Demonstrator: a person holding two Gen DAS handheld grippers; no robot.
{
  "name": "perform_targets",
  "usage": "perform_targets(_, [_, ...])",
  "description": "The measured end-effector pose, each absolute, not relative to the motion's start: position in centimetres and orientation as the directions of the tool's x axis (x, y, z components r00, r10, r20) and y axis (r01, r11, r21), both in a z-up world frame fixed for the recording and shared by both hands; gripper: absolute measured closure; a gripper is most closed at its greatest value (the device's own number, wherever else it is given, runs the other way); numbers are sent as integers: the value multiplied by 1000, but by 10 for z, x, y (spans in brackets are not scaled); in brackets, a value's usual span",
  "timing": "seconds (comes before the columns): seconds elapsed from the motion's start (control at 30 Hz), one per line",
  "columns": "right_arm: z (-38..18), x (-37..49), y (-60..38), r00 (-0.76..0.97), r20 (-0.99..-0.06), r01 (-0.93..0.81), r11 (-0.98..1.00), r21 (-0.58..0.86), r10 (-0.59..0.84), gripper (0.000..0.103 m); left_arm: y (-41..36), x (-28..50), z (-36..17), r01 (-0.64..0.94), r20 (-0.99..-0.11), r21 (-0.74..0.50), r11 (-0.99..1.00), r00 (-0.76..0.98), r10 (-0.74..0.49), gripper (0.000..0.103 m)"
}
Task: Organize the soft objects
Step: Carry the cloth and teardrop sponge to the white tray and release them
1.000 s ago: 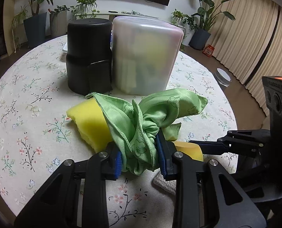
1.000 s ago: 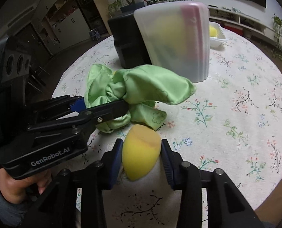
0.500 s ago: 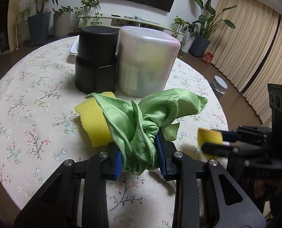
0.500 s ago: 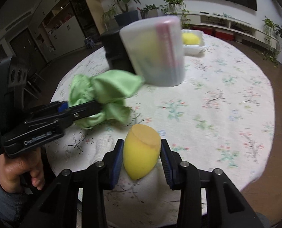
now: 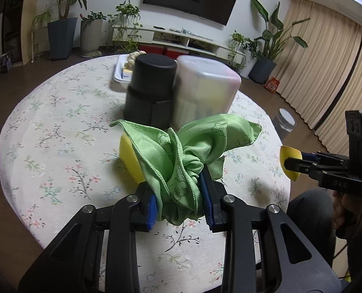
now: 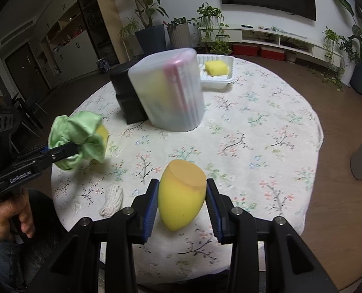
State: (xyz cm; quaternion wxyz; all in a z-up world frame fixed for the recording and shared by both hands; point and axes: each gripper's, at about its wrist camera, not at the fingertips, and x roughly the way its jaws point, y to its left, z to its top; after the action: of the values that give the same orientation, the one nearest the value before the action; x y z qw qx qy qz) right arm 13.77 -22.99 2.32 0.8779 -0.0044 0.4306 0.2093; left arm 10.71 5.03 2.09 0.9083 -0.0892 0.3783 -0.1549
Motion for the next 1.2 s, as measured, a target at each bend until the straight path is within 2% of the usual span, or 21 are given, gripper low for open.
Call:
perform_targets(0.37, [43,150,-242,581,-743,-356,925,135,332,63,63,107,49,238,-621,-299,924,687,-377,75])
perform_targets(0.7, [54,173,-258,609,-739,-336,938,89,288,63,103,132,64,185,-620,-289,939,712,-331,75])
perform_targets(1.2, [81,283,-260,637,-736,-338,941,-1,229,63,135,239,83,166,-658,-215,962,703,-269,75])
